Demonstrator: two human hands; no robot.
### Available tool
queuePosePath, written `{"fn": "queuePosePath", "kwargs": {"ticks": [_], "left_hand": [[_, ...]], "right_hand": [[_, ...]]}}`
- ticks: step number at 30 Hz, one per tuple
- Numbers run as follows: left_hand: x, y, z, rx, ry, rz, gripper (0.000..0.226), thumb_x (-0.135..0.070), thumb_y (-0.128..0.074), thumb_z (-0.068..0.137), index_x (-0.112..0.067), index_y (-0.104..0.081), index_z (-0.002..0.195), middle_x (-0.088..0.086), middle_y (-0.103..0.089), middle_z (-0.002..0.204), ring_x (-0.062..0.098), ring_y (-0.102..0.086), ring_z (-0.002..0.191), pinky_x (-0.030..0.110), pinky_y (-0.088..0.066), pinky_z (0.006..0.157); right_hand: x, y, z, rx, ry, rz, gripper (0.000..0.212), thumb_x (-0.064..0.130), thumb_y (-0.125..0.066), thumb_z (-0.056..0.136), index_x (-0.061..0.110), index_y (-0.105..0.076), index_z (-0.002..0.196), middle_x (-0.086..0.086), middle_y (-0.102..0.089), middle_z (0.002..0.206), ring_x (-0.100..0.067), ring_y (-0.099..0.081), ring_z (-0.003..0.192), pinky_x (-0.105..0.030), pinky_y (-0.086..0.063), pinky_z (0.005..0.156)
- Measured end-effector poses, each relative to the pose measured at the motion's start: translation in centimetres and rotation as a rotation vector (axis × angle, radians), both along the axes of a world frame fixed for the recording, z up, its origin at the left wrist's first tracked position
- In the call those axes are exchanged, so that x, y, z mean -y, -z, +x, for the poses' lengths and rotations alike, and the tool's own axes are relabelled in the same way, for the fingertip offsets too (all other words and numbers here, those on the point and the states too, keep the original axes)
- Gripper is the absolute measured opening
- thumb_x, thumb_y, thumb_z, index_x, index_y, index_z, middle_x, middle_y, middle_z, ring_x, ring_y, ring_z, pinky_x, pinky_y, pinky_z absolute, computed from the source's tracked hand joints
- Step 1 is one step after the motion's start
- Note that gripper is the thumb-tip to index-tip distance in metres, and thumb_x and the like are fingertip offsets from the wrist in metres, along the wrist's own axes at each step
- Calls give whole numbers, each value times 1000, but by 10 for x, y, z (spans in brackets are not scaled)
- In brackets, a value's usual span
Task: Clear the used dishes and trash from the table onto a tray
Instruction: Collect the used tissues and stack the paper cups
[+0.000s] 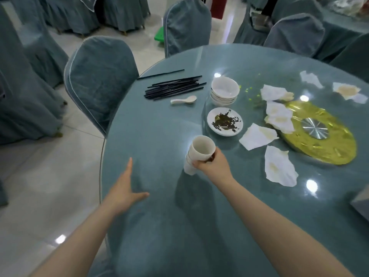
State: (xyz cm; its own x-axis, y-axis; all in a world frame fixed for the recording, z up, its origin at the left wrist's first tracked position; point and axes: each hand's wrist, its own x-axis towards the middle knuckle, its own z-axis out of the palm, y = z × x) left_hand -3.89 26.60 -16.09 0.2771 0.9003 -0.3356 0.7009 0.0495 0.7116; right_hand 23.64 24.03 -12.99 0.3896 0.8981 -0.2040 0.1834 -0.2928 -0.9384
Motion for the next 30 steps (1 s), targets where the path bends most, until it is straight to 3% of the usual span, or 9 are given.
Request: {"fn": "queuePosePath", "kwargs": {"ticks": [5, 7, 10, 14, 18, 21, 24, 28, 30], "left_hand": [[-11, 26, 4, -417, 198, -120, 141, -56, -81, 59, -16, 21, 147, 4, 25, 156, 25, 16, 145, 54, -7, 115], [-11, 32, 2, -416, 181, -127, 140, -56, -80, 59, -14, 18, 148, 2, 27, 155, 23, 19, 144, 54, -4, 114], [-11, 38, 3, -426, 137, -127, 140, -55, -81, 58, -13, 16, 149, 1, 27, 155, 22, 20, 144, 53, 0, 114], [-10, 48, 4, -464, 138, -93, 143, -55, -82, 56, -16, 19, 148, -2, 30, 154, 21, 23, 143, 52, 2, 114], [-13, 46, -1, -425, 146, -112, 138, -52, -82, 59, -16, 17, 149, -5, 29, 153, 19, 23, 143, 51, 3, 114], [-15, 39, -3, -386, 151, -120, 123, -45, -78, 70, -14, 11, 150, -3, 24, 155, 20, 18, 144, 49, 0, 115], [-20, 26, -9, -419, 191, -97, 106, -39, -71, 81, -12, 4, 151, 3, 13, 159, 19, 4, 147, 35, -7, 119], [-13, -2, -18, -337, -4, 16, 80, -32, -68, 85, -14, -25, 150, 6, -32, 153, 20, -36, 138, 29, -28, 109], [-2, -21, -21, -254, -84, 127, 69, -29, -67, 86, -18, -35, 146, 3, -42, 147, 20, -42, 134, 29, -32, 105]], "right_hand": [[-74, 3, 17, 124, -12, 38, 61, 31, -87, 61, 33, -49, 108, 24, -60, 95, 5, -60, 87, -11, -46, 73], [-101, 3, 20, 181, -6, 69, 63, 34, -87, 61, 29, -49, 111, 17, -61, 101, -9, -61, 95, -26, -49, 84], [-138, 4, 21, 290, -20, 65, 66, 41, -83, 63, 22, -50, 116, 7, -63, 110, -19, -60, 102, -36, -48, 88], [-173, 8, 23, 332, -22, 47, 69, 38, -79, 68, 20, -47, 126, 1, -62, 121, -23, -58, 111, -39, -46, 94], [-188, 6, 22, 319, -29, 51, 67, 31, -79, 70, 20, -47, 128, 2, -61, 122, -21, -57, 113, -30, -44, 92], [-180, 5, 21, 261, -11, 14, 75, 36, -77, 74, 15, -42, 137, -1, -54, 134, -19, -51, 122, -23, -36, 91], [-145, 2, 16, 166, 39, -71, 84, 45, -70, 80, 11, -30, 147, -6, -43, 146, -21, -43, 132, -35, -34, 109], [-69, 0, 7, 59, -2, -97, 46, 31, -65, 88, 10, -56, 129, -5, -62, 124, -15, -59, 109, -36, -46, 101], [-27, -5, 0, 0, -29, -111, 32, 26, -64, 90, 10, -64, 118, -1, -67, 108, -12, -61, 96, -34, -49, 95]]}}
